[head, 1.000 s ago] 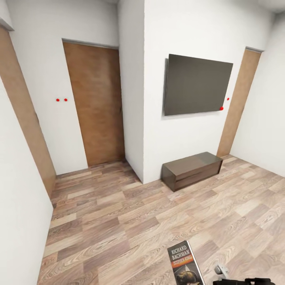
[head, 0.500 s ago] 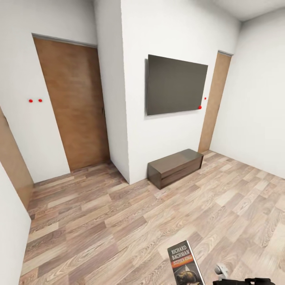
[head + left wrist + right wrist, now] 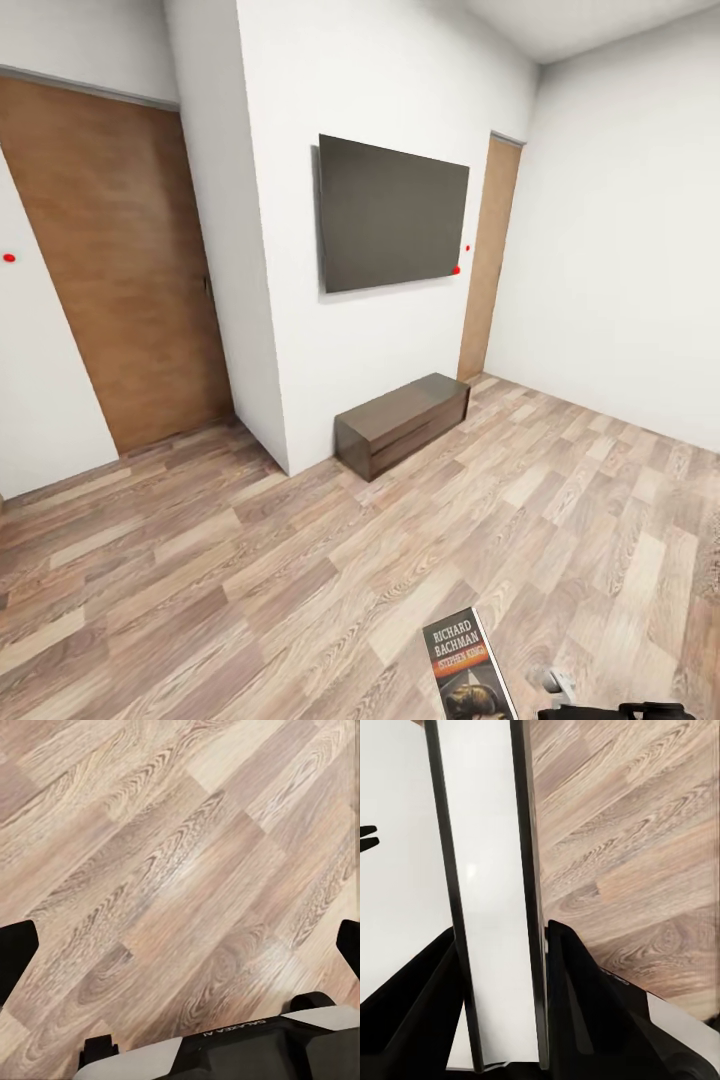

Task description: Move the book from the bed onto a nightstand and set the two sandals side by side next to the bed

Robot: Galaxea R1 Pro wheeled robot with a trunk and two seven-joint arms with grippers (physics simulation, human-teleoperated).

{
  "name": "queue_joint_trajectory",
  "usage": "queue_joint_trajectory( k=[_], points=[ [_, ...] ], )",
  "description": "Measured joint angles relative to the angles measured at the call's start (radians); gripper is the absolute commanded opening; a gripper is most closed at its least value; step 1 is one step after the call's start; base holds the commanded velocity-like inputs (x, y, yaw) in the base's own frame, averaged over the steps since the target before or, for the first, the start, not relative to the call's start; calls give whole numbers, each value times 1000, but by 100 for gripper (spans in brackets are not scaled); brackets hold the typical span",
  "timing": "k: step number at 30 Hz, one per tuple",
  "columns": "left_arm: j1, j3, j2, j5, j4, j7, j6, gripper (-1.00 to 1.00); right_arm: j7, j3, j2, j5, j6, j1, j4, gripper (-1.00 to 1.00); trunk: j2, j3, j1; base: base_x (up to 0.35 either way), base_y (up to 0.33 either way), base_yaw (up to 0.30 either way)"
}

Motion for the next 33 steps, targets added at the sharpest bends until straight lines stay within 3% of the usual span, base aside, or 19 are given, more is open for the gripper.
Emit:
queue_joint_trajectory(
  k=[16, 33],
  points=[
    [0, 0, 0, 0, 0, 0, 0, 100, -1, 0, 1, -1, 0, 0, 0, -100, 0, 0, 0, 137, 0, -282],
    [0, 0, 0, 0, 0, 0, 0, 100, 0, 0, 0, -1, 0, 0, 0, -100, 0, 0, 0, 10, 0, -282]
  ],
)
